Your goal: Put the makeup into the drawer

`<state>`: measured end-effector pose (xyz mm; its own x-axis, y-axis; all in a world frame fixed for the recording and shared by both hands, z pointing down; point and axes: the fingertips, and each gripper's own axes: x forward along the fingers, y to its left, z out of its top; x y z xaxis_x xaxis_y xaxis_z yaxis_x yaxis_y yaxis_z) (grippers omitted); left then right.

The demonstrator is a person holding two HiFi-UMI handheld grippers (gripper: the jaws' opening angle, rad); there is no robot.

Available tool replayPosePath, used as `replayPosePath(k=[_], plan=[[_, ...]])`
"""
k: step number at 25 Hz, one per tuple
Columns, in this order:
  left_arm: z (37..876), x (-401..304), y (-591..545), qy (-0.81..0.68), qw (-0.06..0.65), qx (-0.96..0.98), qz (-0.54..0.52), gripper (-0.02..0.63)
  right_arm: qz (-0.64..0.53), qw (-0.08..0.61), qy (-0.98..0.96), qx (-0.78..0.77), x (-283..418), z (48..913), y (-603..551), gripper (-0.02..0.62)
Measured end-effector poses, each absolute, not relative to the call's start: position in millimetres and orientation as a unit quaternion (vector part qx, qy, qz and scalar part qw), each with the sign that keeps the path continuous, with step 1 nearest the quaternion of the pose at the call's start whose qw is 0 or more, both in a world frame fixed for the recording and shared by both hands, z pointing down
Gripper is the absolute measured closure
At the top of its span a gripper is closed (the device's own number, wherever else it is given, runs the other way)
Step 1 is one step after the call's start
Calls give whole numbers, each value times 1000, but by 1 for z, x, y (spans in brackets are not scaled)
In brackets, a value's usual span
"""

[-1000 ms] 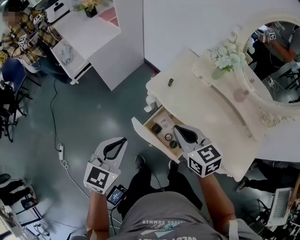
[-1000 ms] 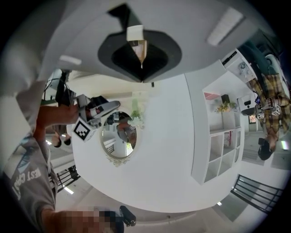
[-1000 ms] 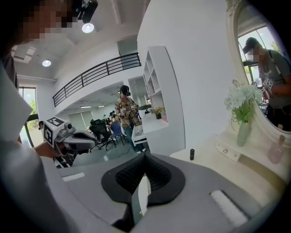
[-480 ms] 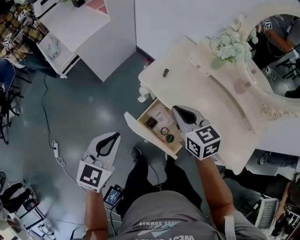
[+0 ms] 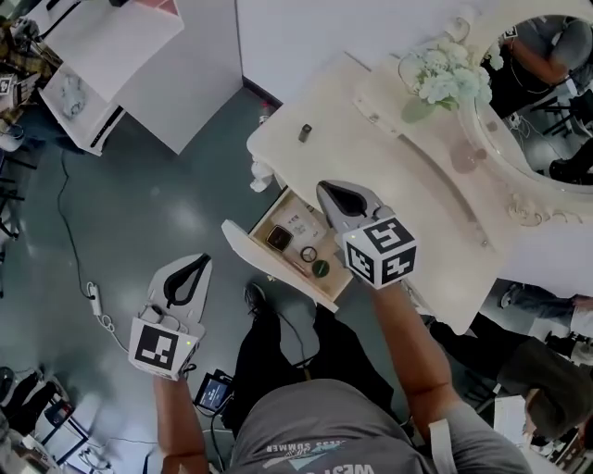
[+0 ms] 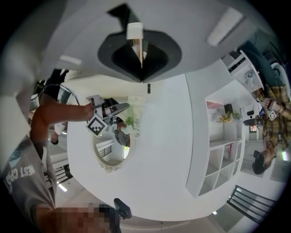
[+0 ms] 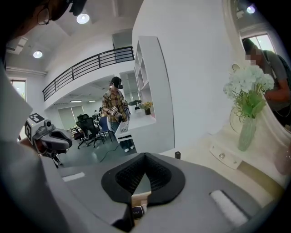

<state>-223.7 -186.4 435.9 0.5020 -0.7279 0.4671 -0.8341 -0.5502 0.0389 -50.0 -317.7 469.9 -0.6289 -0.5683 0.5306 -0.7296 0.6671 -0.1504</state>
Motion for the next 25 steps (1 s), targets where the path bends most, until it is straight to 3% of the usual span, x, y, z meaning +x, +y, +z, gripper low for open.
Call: replayPosePath(k=[25], plan=[[496,-241,-187,-464,164,843,218,603,161,255,-876,375,-58,554,-400,589]])
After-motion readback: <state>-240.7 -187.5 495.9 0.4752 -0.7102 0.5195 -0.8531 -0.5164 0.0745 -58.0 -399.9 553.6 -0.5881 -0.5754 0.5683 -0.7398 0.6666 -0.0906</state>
